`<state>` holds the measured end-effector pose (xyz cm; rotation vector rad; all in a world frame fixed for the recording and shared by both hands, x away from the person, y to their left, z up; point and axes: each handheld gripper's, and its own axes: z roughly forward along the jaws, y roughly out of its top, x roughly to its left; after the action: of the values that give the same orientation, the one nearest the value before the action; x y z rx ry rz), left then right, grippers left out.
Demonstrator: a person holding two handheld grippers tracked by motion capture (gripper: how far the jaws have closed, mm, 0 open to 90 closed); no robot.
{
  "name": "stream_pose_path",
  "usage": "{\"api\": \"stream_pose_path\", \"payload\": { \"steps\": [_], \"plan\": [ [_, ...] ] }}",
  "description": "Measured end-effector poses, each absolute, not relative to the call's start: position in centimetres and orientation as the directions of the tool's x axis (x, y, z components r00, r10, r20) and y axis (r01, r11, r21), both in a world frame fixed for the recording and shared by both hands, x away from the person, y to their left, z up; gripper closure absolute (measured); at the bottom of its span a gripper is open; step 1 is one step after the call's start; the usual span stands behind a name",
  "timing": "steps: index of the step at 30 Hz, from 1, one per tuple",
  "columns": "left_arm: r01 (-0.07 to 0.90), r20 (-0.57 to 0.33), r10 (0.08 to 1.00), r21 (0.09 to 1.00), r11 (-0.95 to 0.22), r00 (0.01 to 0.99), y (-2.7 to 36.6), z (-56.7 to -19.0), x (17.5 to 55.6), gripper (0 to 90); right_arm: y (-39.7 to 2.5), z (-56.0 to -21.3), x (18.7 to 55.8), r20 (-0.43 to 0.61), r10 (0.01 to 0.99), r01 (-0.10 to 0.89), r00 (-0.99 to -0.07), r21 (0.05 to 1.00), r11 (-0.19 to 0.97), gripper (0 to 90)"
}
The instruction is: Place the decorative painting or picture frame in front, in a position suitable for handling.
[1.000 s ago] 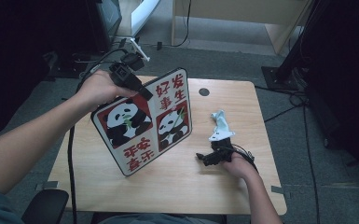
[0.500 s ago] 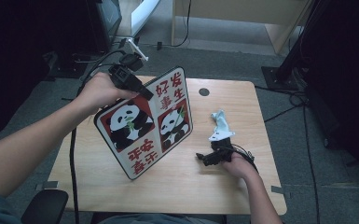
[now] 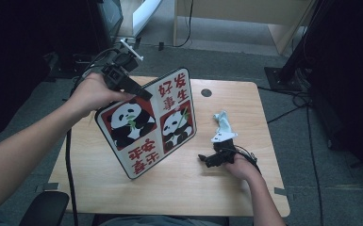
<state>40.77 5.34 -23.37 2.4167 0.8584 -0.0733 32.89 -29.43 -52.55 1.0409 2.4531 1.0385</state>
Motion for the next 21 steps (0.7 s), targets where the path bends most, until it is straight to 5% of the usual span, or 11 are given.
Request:
{"api": "stream_pose_path", "payload": {
  "steps": [21],
  "plan": [
    [0.535,-0.204,0.555,0.651,-0.539,0.807,11.0,-23.5,37.1,43.8,-29.4,-52.6,33.0,0.02,0.716,0.512,-0.698,0.713,0.479,0.0]
  ]
}}
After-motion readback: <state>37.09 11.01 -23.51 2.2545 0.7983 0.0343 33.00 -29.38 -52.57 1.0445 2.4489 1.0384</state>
